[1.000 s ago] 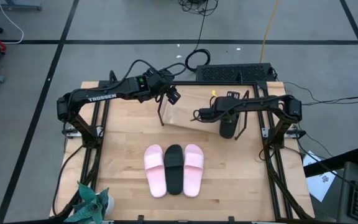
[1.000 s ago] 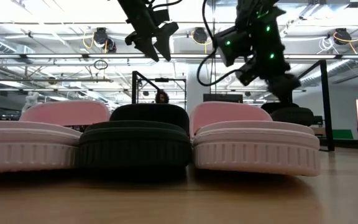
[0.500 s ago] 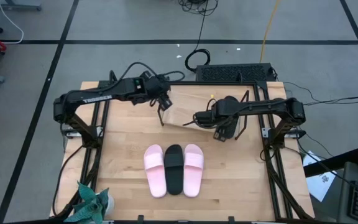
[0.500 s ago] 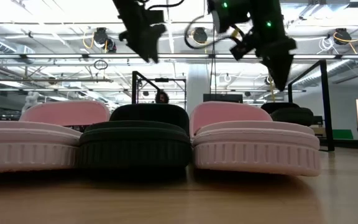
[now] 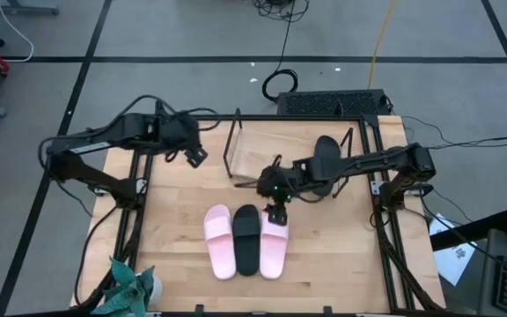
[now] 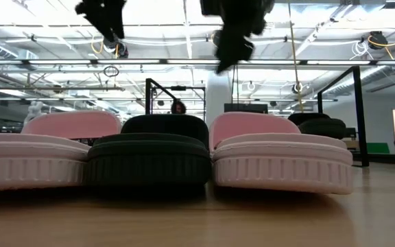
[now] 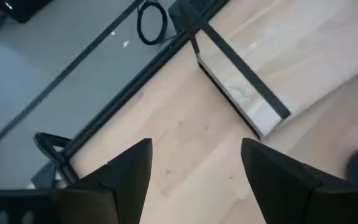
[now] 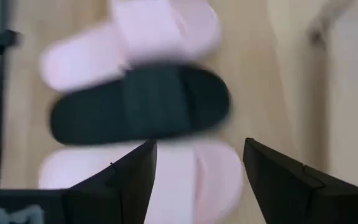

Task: Pick and place slides into the shelf
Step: Put the black slide on the shelf

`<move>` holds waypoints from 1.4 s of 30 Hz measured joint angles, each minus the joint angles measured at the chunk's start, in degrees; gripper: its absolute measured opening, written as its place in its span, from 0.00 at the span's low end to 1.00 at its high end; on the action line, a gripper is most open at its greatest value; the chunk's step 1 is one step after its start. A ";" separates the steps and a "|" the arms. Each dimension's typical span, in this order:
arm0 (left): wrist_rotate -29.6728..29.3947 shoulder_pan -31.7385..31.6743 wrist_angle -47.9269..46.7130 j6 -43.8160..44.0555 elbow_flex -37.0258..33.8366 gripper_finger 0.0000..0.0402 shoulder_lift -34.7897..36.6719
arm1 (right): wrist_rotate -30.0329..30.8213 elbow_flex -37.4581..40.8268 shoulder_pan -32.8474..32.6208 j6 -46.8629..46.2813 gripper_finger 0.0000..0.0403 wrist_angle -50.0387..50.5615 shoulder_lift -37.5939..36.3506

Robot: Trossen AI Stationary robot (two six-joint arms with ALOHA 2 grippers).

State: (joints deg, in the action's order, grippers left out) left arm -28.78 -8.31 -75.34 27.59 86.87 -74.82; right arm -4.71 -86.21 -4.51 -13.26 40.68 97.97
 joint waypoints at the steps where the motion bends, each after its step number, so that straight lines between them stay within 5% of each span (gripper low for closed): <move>1: -0.10 0.62 -2.05 1.60 0.00 0.62 0.69 | 0.00 0.02 -0.85 1.28 0.57 -1.70 0.00; 8: -4.13 5.01 -10.62 9.30 -0.02 0.62 2.31 | 4.65 0.07 -4.45 7.38 0.57 -5.57 3.05; 14: -6.41 5.83 -10.43 8.18 -0.02 0.62 1.84 | 0.27 0.09 -5.14 7.04 0.57 -9.90 5.63; 25: -5.62 5.87 -10.33 6.78 -0.04 0.62 1.75 | -1.11 0.12 -9.43 7.10 0.57 -12.90 7.06; 32: -4.67 5.87 -10.33 7.03 -0.04 0.62 1.72 | 3.07 0.03 -10.78 11.17 0.57 -13.17 8.95; 42: -4.32 7.33 -9.98 11.21 -0.04 0.62 1.71 | -0.63 -2.77 -12.99 16.22 0.57 -11.68 15.55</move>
State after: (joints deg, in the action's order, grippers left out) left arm -33.10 -0.98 -85.32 38.80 86.83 -73.11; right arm -5.34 -88.99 -17.50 2.96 29.00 113.53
